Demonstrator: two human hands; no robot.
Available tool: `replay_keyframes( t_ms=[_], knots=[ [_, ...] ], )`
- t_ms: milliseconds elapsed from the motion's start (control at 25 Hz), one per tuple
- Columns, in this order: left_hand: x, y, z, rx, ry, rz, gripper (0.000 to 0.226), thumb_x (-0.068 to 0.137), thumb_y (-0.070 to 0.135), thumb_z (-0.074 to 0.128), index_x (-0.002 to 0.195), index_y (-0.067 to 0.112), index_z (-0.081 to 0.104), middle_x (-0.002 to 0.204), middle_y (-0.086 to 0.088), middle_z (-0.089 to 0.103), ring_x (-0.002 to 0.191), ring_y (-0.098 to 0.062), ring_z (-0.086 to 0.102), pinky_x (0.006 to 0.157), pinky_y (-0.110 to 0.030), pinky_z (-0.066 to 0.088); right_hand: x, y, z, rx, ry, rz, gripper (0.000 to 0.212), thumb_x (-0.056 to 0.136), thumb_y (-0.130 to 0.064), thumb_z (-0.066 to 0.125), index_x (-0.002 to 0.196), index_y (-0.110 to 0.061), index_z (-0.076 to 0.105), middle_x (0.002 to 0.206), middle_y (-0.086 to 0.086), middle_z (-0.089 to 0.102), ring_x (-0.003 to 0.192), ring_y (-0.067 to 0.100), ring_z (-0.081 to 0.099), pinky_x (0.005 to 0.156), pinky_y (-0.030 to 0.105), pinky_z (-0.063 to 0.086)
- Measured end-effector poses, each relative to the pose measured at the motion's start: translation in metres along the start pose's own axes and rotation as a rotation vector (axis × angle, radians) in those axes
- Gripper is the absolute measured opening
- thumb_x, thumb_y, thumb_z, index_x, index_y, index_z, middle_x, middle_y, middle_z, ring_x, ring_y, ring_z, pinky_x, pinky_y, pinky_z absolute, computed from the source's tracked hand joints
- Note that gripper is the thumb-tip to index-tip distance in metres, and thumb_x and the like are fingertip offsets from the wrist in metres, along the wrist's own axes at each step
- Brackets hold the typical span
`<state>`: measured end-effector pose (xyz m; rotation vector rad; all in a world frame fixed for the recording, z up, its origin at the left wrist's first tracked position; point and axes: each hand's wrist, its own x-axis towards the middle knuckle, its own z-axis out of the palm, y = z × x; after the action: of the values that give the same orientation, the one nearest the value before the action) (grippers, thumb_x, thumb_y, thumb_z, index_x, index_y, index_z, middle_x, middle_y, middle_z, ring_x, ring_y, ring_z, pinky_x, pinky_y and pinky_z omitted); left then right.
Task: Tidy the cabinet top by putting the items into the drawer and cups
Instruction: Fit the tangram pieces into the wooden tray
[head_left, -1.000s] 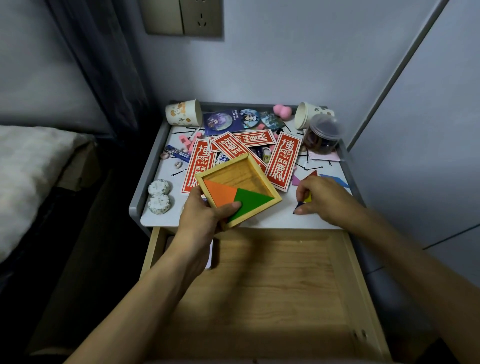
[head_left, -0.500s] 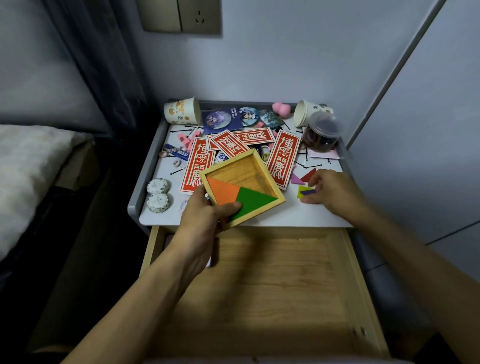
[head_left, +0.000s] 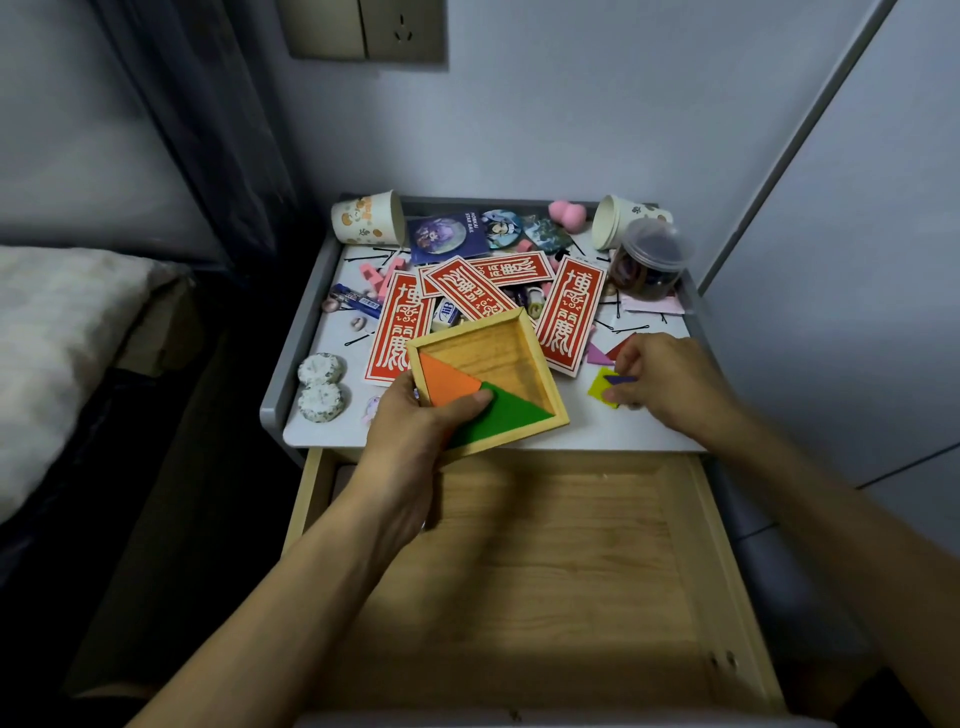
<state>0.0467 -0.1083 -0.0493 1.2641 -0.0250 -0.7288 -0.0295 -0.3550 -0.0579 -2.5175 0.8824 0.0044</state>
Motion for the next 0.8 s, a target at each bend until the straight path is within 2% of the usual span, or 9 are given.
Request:
replay_keyframes(
  t_ms=[160, 240, 320, 440, 600, 680, 800],
  knots=[
    [0.001, -0.002, 0.002, 0.033, 0.001, 0.011, 0.051, 0.078, -0.008, 0.070, 0.124, 0.006, 0.054, 0.113, -0.014, 0.070, 0.102, -0.030, 0.069, 0.092, -0.045, 0.055, -0.023, -0.030, -0.017, 0.441, 0.271, -0.158, 0.020, 0.081, -0.017, 0.076, 0.096, -0.015, 0.063, 0.084, -0.005, 0.067, 0.071, 0.006, 0.067, 0.059, 0.012, 0.051],
    [0.001, -0.005, 0.005, 0.038, -0.012, 0.003, 0.052, 0.077, -0.010, 0.070, 0.124, 0.007, 0.055, 0.113, -0.013, 0.070, 0.104, -0.030, 0.068, 0.094, -0.047, 0.054, -0.040, -0.051, -0.021, 0.645, 0.219, -0.262, 0.018, 0.082, -0.013, 0.075, 0.096, -0.014, 0.064, 0.085, -0.003, 0.069, 0.070, 0.009, 0.069, 0.064, 0.019, 0.056],
    [0.001, -0.008, 0.007, 0.033, -0.041, 0.006, 0.054, 0.077, -0.012, 0.069, 0.125, 0.007, 0.055, 0.114, -0.013, 0.070, 0.106, -0.031, 0.067, 0.095, -0.049, 0.052, -0.053, -0.065, -0.013, 0.606, 0.150, -0.327, 0.016, 0.080, -0.012, 0.077, 0.091, -0.017, 0.066, 0.080, -0.004, 0.069, 0.065, 0.006, 0.068, 0.063, 0.019, 0.055],
    [0.003, -0.013, 0.008, 0.028, -0.072, 0.016, 0.056, 0.077, -0.013, 0.068, 0.127, 0.007, 0.054, 0.116, -0.014, 0.070, 0.108, -0.033, 0.066, 0.097, -0.051, 0.051, -0.058, -0.072, -0.002, 0.400, 0.192, -0.360, 0.012, 0.078, -0.019, 0.080, 0.085, -0.020, 0.071, 0.074, -0.012, 0.066, 0.064, 0.000, 0.061, 0.061, 0.013, 0.050],
    [0.003, -0.017, 0.007, 0.019, -0.080, -0.010, 0.059, 0.076, -0.012, 0.069, 0.129, 0.009, 0.054, 0.117, -0.013, 0.069, 0.109, -0.033, 0.065, 0.097, -0.052, 0.050, -0.055, -0.070, 0.003, 0.291, 0.217, -0.389, 0.010, 0.075, -0.022, 0.082, 0.082, -0.019, 0.074, 0.067, -0.018, 0.058, 0.059, -0.005, 0.054, 0.057, 0.008, 0.040],
    [0.003, -0.016, 0.008, 0.016, -0.076, -0.009, 0.056, 0.077, -0.014, 0.067, 0.127, 0.007, 0.055, 0.115, -0.014, 0.070, 0.108, -0.033, 0.066, 0.098, -0.051, 0.050, -0.054, -0.070, 0.006, 0.226, 0.231, -0.438, 0.012, 0.074, -0.021, 0.083, 0.082, -0.018, 0.075, 0.073, -0.013, 0.058, 0.061, -0.002, 0.052, 0.058, 0.008, 0.037],
    [0.002, -0.013, 0.008, 0.018, -0.055, -0.021, 0.050, 0.077, -0.014, 0.064, 0.123, 0.006, 0.059, 0.112, -0.014, 0.071, 0.107, -0.034, 0.066, 0.097, -0.048, 0.051, -0.052, -0.066, 0.003, 0.272, 0.234, -0.491, 0.013, 0.079, -0.018, 0.078, 0.091, -0.015, 0.076, 0.083, -0.003, 0.064, 0.067, 0.003, 0.057, 0.063, 0.018, 0.047]
  ],
)
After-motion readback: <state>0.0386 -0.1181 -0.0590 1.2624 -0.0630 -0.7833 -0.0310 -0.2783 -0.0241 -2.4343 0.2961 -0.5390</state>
